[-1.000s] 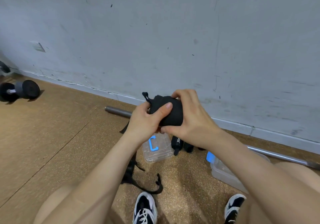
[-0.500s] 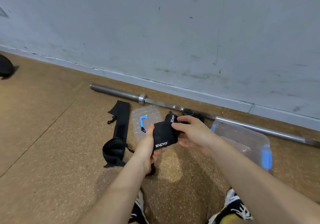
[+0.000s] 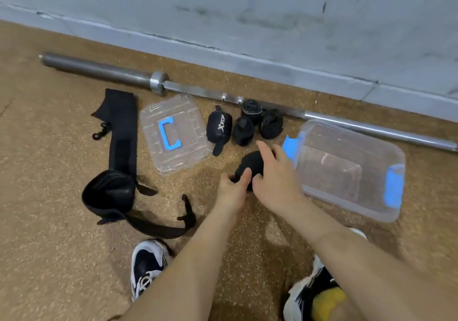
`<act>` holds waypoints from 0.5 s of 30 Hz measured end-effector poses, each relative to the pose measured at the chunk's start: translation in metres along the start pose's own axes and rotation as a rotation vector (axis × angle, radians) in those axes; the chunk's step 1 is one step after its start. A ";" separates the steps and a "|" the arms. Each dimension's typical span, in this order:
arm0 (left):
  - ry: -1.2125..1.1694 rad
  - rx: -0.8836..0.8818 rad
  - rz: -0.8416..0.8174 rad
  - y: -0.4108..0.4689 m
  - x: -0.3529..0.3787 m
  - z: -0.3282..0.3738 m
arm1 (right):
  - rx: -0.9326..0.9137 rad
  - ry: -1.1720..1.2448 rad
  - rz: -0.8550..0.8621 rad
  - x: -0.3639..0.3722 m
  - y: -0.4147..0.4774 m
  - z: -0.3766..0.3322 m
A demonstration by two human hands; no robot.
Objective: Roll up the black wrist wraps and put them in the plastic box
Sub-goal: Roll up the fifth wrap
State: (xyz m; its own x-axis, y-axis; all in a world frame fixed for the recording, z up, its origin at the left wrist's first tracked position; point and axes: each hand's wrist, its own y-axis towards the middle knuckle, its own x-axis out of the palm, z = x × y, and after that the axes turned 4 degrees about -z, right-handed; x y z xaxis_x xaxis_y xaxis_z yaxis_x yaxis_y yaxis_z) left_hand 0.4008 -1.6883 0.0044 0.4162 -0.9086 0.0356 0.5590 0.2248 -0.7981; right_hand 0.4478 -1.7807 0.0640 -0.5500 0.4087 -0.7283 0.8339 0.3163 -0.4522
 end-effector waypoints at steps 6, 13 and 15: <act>-0.125 0.041 -0.108 0.048 0.021 0.014 | 0.107 -0.005 -0.131 0.023 0.047 0.008; -0.052 0.060 -0.311 0.064 0.008 0.016 | 0.162 0.139 -0.222 0.037 0.082 0.019; 0.005 0.074 -0.309 0.062 0.002 0.018 | 0.133 0.141 -0.207 0.041 0.081 0.015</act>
State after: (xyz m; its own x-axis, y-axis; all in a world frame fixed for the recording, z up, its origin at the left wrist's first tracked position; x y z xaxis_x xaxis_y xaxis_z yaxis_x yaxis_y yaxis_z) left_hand 0.4496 -1.6693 -0.0343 0.2151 -0.9395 0.2664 0.7093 -0.0372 -0.7039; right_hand 0.4938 -1.7511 -0.0103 -0.7023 0.4650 -0.5390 0.6968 0.2944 -0.6540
